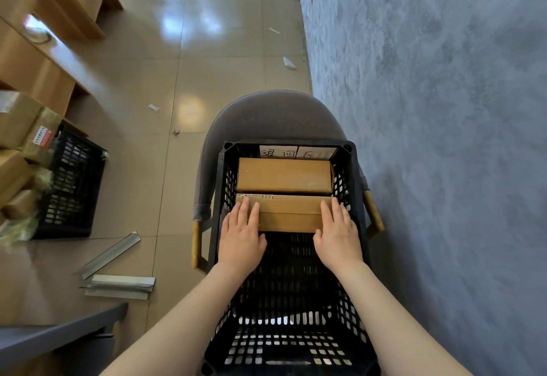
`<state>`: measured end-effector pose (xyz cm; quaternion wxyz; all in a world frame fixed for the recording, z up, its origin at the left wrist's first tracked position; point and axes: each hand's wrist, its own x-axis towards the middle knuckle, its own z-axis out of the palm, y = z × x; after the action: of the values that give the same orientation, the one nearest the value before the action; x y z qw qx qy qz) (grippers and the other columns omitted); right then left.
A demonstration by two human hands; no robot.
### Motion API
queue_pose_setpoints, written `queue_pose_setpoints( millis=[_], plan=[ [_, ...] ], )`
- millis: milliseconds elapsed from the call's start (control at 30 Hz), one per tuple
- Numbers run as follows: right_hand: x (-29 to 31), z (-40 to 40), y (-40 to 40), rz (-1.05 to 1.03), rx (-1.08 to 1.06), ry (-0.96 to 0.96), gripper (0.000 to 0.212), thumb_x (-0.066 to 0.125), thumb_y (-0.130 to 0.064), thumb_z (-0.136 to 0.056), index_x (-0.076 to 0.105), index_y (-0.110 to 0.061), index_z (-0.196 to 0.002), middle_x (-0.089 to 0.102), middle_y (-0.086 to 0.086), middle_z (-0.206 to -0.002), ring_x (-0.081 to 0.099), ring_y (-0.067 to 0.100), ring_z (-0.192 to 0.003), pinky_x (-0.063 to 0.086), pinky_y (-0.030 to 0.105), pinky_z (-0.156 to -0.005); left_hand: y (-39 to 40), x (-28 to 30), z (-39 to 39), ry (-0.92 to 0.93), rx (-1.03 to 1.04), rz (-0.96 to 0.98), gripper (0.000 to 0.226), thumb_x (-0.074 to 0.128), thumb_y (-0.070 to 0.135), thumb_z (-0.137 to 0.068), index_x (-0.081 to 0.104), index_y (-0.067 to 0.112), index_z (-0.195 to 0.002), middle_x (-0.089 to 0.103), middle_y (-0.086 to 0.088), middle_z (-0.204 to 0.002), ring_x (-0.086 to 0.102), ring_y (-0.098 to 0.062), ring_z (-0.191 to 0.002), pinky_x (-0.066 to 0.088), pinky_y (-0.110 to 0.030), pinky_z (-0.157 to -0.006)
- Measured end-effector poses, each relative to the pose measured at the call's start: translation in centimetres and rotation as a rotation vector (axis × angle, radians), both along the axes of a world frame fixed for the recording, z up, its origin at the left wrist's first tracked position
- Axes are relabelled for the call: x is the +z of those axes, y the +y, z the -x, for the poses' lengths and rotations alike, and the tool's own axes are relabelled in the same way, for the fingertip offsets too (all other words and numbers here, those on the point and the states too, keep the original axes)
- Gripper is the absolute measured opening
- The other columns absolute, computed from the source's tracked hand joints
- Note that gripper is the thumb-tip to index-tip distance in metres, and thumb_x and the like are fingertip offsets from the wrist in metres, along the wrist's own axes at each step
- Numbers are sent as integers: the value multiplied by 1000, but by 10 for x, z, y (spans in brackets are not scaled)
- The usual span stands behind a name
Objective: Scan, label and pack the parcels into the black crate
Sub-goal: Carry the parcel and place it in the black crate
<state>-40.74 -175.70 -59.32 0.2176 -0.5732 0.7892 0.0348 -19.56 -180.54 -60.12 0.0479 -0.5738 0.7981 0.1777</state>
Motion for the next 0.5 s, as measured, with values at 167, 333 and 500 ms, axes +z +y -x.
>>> queue_pose_setpoints(
  millis=[167,333,500],
  plan=[
    [14,0,13,5,3,-32,65,41,-30,-100,11,-17,-156,6,10,-164,6,27,-151,14,39,-120,7,13,-3,-18,-53,-31,69,43,40,-99,11,19,-157,5,-7,-165,2,-25,-151,1,-39,-120],
    [43,-3,43,17,-67,-63,63,41,-27,-101,13,-16,-155,9,9,-163,8,26,-150,14,39,-120,16,34,-10,-19,-205,-52,63,43,36,-98,21,20,-155,12,-4,-164,3,-23,-151,2,-40,-121],
    [76,-15,98,72,-231,-71,63,43,-28,-100,15,-15,-155,14,8,-163,11,25,-150,17,38,-121,30,60,-15,10,-353,-33,62,42,37,-99,20,23,-155,13,-1,-164,2,-20,-152,0,-38,-121]
  ],
)
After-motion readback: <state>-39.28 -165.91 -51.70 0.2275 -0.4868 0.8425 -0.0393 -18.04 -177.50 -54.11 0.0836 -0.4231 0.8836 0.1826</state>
